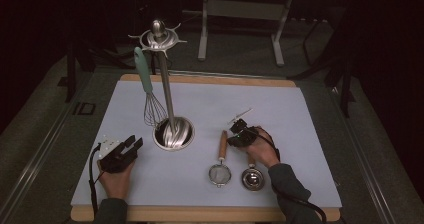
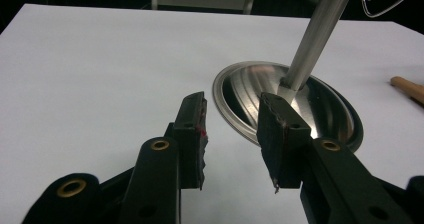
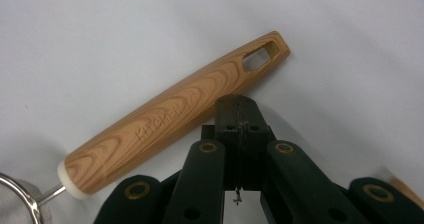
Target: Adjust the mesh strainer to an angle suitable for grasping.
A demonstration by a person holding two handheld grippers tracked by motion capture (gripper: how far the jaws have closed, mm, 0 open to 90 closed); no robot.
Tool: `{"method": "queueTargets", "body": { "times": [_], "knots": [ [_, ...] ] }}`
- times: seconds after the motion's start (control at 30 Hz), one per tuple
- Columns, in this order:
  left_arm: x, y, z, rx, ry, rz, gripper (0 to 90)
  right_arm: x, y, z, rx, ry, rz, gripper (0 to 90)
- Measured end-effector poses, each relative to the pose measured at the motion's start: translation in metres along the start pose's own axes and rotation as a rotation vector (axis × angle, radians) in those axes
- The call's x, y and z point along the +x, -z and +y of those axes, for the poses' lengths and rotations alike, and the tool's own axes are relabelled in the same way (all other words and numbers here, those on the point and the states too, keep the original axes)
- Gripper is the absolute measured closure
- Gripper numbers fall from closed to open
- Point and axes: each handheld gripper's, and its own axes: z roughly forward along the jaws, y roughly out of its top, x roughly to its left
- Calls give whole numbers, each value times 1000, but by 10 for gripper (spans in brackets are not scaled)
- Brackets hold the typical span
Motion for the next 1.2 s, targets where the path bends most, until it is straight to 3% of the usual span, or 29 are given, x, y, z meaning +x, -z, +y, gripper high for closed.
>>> {"method": "queueTargets", "body": {
  "times": [0.4,0.83,1.0,1.2],
  "knots": [
    [0,0,0,-3,4,-1,645,20,-8,26,1,10,9,887],
    [0,0,0,0,0,-1,645,27,-5,24,-23,-109,106,572],
    [0,0,0,0,0,-1,644,31,-2,22,-34,-130,154,548],
    [0,0,0,0,-2,-1,643,46,-6,19,4,-120,190,532]
  ]
}}
